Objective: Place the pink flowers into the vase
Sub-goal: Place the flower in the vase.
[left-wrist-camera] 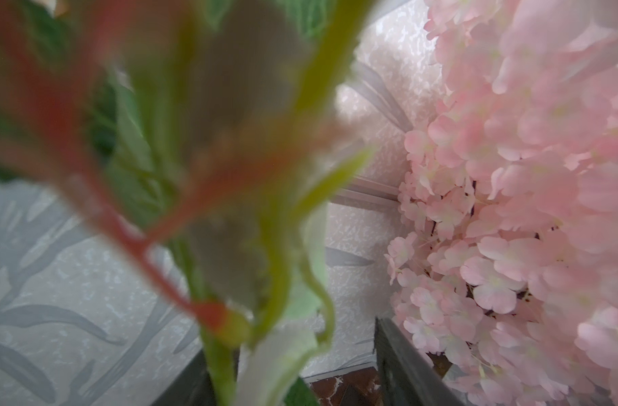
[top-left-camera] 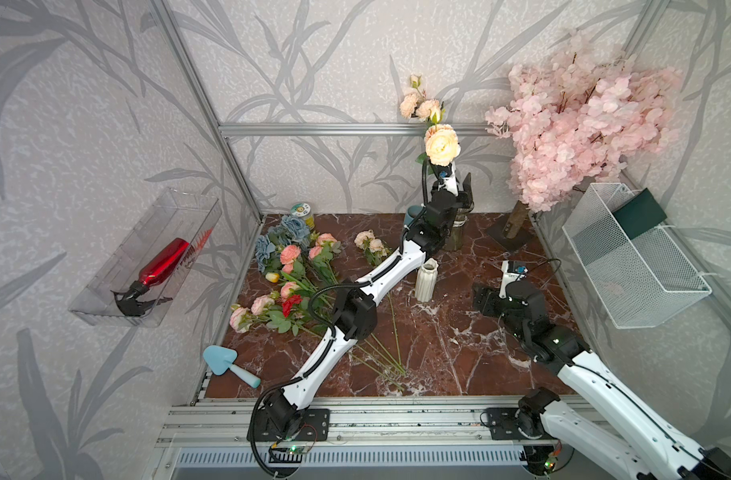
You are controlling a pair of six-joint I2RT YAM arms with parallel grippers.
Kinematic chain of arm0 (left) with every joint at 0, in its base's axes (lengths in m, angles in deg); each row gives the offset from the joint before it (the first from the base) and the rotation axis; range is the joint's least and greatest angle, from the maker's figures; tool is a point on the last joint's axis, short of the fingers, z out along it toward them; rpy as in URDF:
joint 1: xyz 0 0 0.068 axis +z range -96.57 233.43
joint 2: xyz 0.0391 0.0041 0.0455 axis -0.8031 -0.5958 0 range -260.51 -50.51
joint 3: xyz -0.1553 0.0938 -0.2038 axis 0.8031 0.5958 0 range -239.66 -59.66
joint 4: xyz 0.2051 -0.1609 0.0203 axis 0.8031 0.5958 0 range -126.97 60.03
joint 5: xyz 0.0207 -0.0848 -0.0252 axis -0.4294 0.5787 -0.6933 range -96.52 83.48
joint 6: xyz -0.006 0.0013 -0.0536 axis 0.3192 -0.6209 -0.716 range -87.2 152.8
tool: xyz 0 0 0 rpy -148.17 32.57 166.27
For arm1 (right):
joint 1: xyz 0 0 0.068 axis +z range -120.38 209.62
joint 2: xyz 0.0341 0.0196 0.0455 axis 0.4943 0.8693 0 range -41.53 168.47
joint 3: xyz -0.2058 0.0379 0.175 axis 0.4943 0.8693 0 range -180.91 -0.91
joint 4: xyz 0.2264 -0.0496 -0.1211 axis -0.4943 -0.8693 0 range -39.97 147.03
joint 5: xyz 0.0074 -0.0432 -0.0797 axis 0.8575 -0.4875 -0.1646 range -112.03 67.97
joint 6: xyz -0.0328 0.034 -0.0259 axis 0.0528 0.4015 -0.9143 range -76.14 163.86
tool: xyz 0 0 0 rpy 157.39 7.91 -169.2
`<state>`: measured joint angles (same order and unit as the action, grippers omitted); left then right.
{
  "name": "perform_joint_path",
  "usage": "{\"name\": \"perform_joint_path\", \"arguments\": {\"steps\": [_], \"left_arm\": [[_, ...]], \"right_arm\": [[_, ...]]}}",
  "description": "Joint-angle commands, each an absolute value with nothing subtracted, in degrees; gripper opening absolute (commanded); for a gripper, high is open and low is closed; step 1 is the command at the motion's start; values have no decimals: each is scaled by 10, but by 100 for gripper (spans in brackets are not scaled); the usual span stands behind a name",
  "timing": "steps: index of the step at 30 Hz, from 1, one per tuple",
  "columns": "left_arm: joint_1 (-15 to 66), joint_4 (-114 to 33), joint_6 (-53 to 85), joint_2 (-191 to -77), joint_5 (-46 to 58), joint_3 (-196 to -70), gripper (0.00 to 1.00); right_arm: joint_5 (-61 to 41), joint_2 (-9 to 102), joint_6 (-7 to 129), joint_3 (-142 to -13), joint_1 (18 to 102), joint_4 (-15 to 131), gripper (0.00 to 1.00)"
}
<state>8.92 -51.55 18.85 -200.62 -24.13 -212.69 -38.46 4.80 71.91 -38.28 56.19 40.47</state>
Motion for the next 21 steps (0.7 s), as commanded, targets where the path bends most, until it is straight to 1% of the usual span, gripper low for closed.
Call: {"name": "perform_joint_path", "arguments": {"steps": [1,6,10,11,13,17,21], "left_arm": [[75,-510,178,-2003,-231,-2150,62],[69,-486,179,-1988,-236,-2139,65],[63,-475,183,-1961,-257,-2106,71],[62,-475,184,-1952,-263,-2095,74],[59,-481,186,-1934,-274,-2065,76],[51,-510,190,-1889,-289,-1992,78],[43,-521,199,-1861,-301,-1952,78]], "right_arm": [[-381,39,723,-376,561,406,79],[-385,28,723,-377,561,401,79],[-384,20,723,-378,561,397,79],[-382,18,723,-379,561,397,79],[-379,14,722,-379,560,395,79],[-375,1,722,-380,561,390,79],[-375,-7,720,-382,561,382,80]]}}
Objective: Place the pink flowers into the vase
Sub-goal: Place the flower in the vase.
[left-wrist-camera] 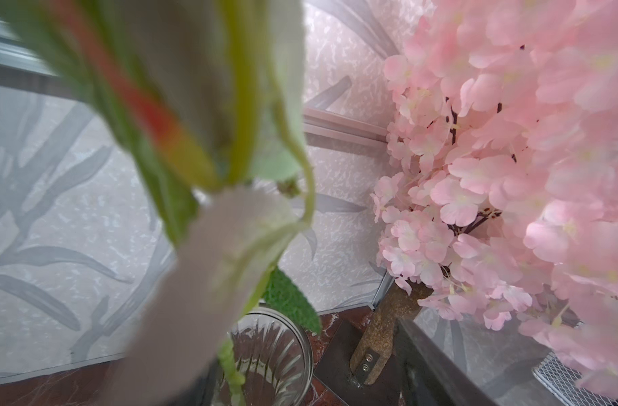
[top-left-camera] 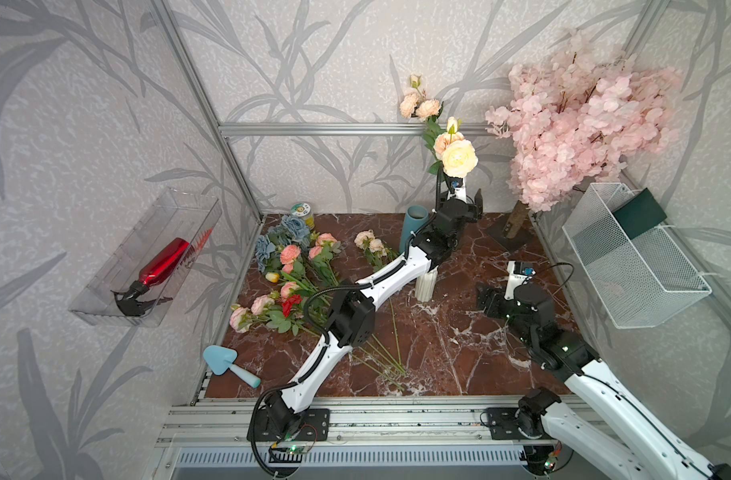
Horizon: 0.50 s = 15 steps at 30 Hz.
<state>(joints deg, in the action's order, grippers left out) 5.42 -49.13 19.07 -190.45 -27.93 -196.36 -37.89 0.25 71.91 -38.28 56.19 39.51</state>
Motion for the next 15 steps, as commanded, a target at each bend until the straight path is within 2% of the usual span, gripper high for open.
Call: {"name": "perform_joint_path", "arguments": {"steps": [1,15], "left_arm": [[41,-518,201,-1857,-303,-1947,79],[27,-551,164,-1733,-337,-1727,79]], "right_arm": [[-374,-8,719,-382,561,382,80],[-395,29,703,-423,562,357,80]]}}
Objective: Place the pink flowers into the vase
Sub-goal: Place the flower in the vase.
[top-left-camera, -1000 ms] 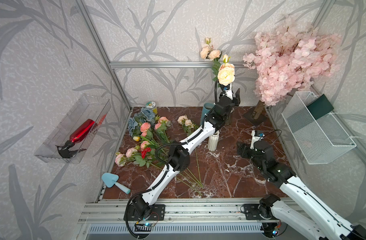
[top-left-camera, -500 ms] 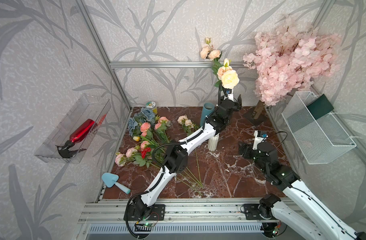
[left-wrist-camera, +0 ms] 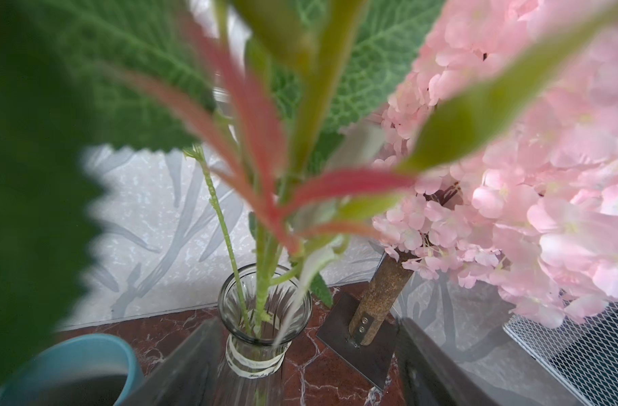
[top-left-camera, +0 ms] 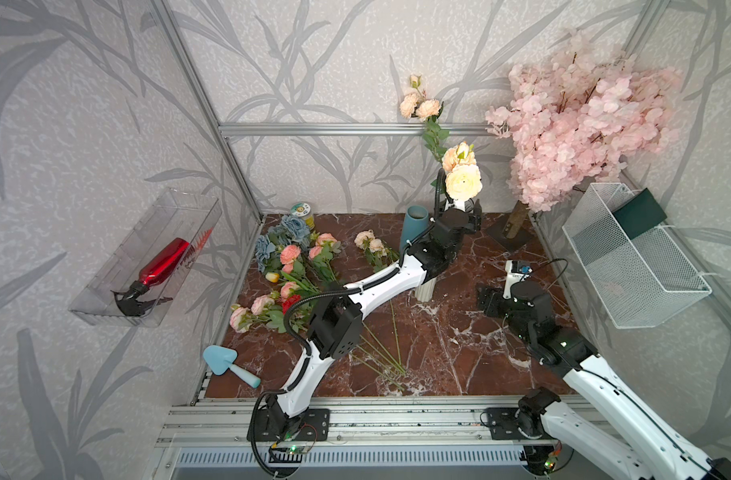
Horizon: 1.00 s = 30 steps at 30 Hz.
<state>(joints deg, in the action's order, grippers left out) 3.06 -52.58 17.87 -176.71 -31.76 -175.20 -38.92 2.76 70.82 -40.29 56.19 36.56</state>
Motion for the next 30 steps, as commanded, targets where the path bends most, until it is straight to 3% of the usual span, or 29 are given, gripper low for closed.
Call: {"name": "perform_joint_path", "arguments": {"steps": [1,12,30], "left_arm": [[26,-554,163,-1725,-339,-1713,79],[24,-544,152,-1681,-359,-1646,79],[33,-377,42,-1567,-486,-1521,78]], "right_arm": [[-398,31,702,-425,562,355,80],[-403,33,697,-454,562,337,81],[-416,79,688,-505,574,318,81]]}}
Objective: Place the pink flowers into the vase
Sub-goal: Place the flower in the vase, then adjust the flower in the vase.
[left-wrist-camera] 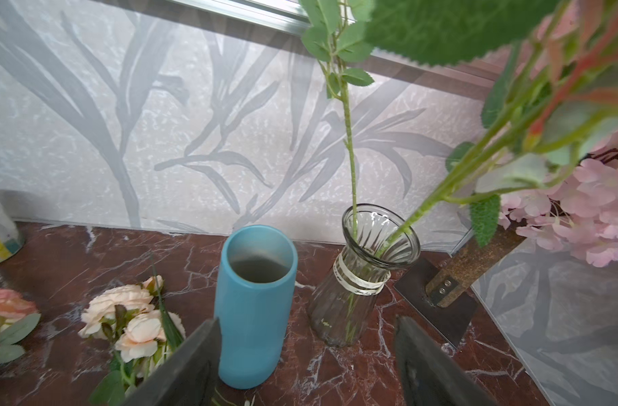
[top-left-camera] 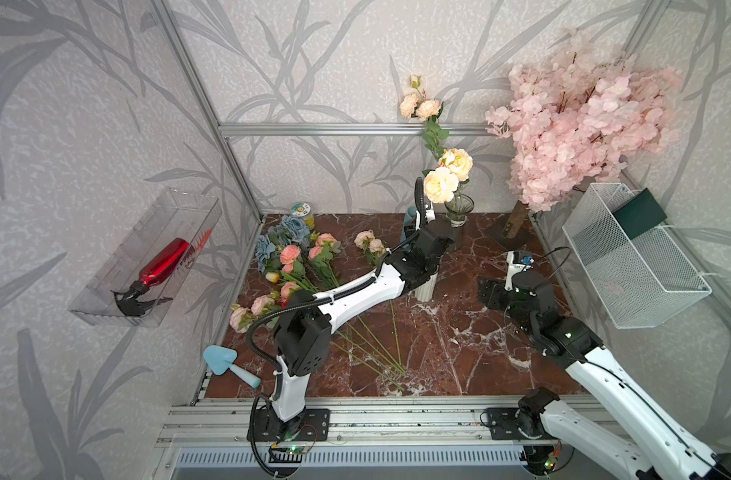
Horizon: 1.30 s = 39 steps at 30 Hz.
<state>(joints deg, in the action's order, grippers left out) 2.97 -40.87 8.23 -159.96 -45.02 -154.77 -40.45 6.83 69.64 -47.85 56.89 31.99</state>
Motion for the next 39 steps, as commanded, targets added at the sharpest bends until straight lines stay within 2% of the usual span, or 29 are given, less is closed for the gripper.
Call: {"name": "perform_joint_path", "arguments": {"steps": [1,7,15,23,25,31,39], "left_arm": [[33,-374,37,-1560,-492,-1508,78],[50,-333,-7,-1520,-507,-1454,78],[97,-296,-68,-1393,-491,-1326,78],[107,-237,-52,-1222,-510,-1239,77],[109,-232,-49,-1186,-513,-1221,77],[110,-232,-38,-1106,-520,-1177,77],[110,-222,-12,-1100,-512,-1177,77]], "right_arm": [[-416,86,687,-511,574,317,80],[-403,125,674,-546,574,326,79],[-333,243,671,-620,574,333,73],[-331,333,649,-678,565,372,40],[-324,356,652,-688,561,399,36],[-320,449,636,-726,560,500,36],[-295,558,628,-796,528,581,37]]}}
